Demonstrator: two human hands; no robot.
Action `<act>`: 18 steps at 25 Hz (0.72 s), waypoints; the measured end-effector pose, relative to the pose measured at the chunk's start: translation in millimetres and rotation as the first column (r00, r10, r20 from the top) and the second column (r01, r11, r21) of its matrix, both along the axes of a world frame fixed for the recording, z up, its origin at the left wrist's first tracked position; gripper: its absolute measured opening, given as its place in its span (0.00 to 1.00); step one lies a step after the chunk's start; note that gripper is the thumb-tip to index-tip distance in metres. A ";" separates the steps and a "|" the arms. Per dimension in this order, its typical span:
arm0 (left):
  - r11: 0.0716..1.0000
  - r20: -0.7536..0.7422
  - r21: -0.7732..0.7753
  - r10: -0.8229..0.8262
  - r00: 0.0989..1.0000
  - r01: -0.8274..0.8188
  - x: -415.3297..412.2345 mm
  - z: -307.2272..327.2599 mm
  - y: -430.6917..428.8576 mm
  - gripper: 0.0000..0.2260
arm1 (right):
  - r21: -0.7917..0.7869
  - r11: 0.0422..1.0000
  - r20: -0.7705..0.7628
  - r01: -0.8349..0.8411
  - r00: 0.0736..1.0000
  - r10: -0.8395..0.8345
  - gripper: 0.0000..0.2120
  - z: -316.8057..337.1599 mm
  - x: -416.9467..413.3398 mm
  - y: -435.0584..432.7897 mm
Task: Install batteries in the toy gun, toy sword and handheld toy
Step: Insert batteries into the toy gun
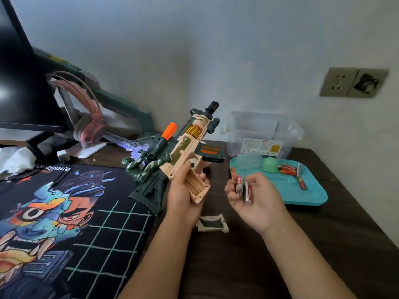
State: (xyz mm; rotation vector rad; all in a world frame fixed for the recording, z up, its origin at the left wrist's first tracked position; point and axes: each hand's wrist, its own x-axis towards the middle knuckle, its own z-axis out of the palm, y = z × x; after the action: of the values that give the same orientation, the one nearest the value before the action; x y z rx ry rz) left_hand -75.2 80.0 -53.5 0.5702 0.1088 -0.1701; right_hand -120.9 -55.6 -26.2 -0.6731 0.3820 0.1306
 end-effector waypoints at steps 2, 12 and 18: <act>1.000 0.007 0.015 -0.016 1.000 0.015 -2.0 -0.8 -2.5 0.14 | 0.060 0.998 0.017 -0.014 1.000 0.013 0.13 -12.2 -1.9 -10.4; 0.984 -0.048 0.180 0.003 0.999 0.006 -6.2 -5.6 -13.2 0.20 | -0.142 0.971 0.202 -0.193 0.955 0.219 0.13 -14.8 -10.3 -8.4; 0.983 0.017 0.184 -0.033 0.999 0.029 -4.6 -11.3 -17.0 0.23 | -0.138 0.960 0.282 -0.244 0.919 0.274 0.12 -10.3 -16.3 -5.0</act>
State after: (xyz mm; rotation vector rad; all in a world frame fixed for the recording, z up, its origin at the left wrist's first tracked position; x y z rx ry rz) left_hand -79.8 62.9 -64.8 0.7576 0.0964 -0.1858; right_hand -137.2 -60.5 -36.5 -0.8286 0.0047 0.2590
